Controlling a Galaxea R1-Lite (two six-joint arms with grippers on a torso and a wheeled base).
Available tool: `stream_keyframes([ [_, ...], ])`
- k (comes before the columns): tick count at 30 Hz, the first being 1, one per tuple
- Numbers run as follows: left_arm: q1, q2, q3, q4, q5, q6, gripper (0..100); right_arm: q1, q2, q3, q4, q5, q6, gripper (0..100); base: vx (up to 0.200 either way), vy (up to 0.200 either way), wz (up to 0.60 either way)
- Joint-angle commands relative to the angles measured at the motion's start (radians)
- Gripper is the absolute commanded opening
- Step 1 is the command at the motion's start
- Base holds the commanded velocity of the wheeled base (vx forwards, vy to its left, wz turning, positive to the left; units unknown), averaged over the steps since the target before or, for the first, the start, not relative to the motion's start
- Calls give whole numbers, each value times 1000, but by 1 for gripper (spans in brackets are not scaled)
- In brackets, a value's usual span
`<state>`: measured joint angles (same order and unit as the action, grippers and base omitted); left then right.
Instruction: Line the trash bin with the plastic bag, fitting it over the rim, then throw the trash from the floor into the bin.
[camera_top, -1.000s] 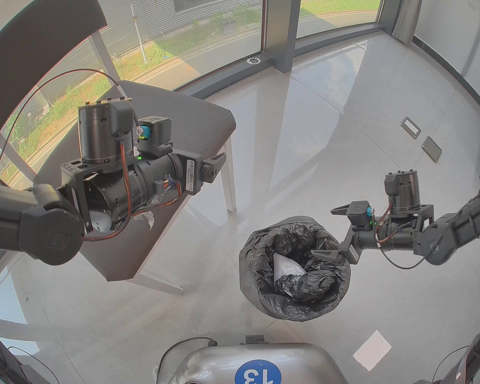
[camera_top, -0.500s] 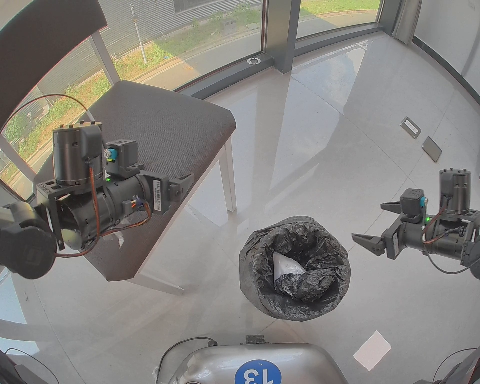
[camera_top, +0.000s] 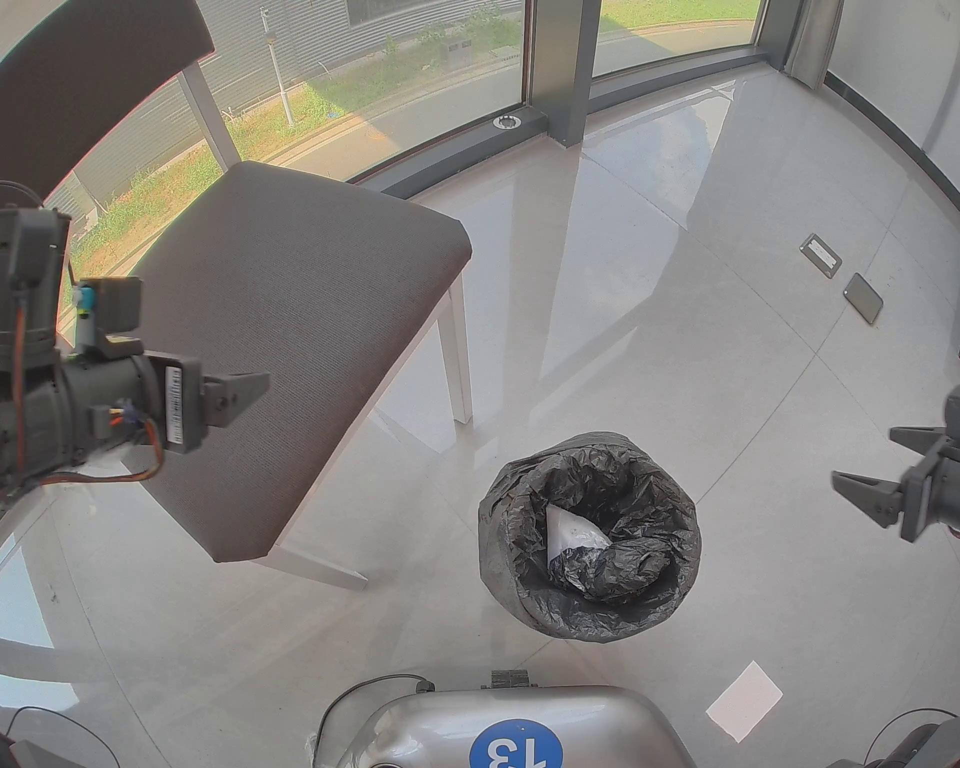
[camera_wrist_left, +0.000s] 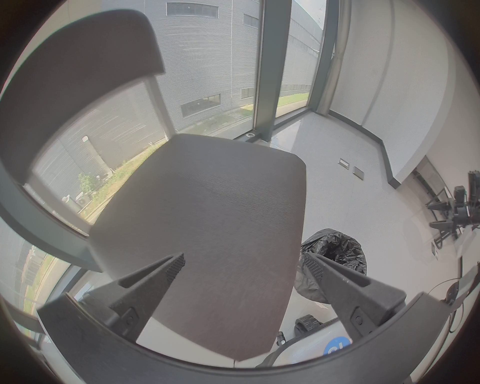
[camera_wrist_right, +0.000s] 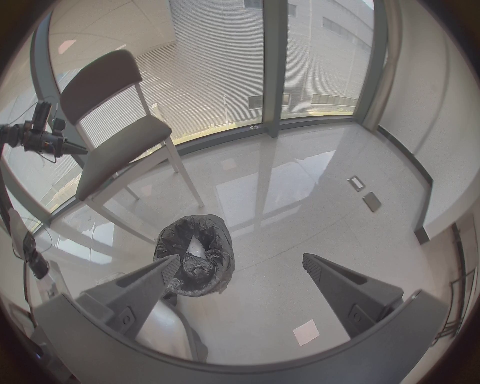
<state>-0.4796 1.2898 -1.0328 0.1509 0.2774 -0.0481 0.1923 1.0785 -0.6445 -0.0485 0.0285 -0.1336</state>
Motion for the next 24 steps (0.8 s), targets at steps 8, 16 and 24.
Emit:
stream_keyframes([
  [8, 154, -630, -121, 570, 244, 5, 100, -126, -822, -24, 542, -81, 74, 100, 0, 0, 0],
  [16, 360, -866, -116, 742, 233, 54, 100, -119, -1079, 180, 596, -81, 104, 100, 0, 0, 0],
  [24, 493, -1044, -118, 846, 193, 97, 100, -117, -1079, 536, 249, -245, 108, 100, 0, 0, 0],
])
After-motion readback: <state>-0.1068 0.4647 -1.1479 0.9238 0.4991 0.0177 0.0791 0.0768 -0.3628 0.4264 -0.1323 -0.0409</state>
